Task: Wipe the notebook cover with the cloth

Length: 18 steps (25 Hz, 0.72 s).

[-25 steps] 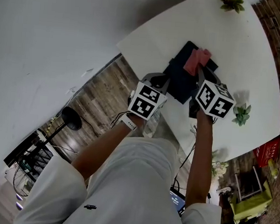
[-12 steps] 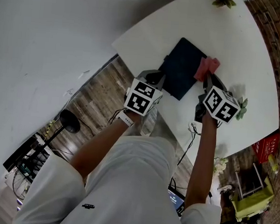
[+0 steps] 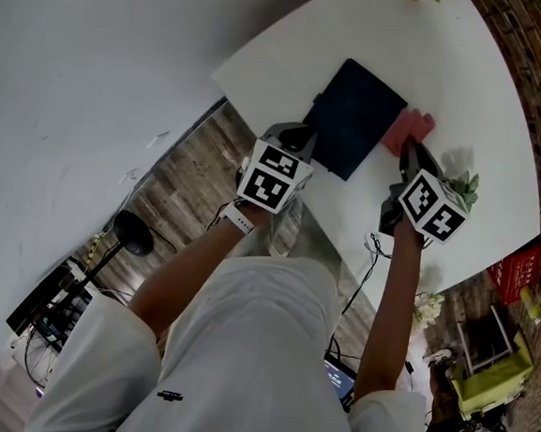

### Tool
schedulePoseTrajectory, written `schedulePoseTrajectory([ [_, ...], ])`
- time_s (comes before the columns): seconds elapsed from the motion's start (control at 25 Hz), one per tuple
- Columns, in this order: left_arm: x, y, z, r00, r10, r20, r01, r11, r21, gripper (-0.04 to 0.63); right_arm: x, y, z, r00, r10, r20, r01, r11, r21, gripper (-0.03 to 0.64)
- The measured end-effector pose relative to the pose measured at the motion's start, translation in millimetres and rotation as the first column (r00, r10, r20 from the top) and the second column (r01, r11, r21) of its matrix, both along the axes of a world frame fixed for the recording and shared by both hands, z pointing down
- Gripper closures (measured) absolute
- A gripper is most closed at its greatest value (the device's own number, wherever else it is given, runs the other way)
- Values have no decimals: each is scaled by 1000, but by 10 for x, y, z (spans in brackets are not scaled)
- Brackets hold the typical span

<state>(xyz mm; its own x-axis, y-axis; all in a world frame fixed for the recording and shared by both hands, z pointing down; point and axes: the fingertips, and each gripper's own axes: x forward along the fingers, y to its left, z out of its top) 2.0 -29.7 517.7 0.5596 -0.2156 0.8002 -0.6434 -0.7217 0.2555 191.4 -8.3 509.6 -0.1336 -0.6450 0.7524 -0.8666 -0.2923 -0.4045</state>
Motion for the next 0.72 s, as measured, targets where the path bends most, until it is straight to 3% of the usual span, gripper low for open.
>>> schedulePoseTrajectory([
  [0.4,-169,170,-138,1000,-2,-14,2,1000,6,583,-421,134,-390,997,-65,36,60,991,116,589],
  [0.72,-246,195,-233,999,-19,-30,19,1000,15,583,-796,74,-434,991,-100,88,87,986,139,588],
])
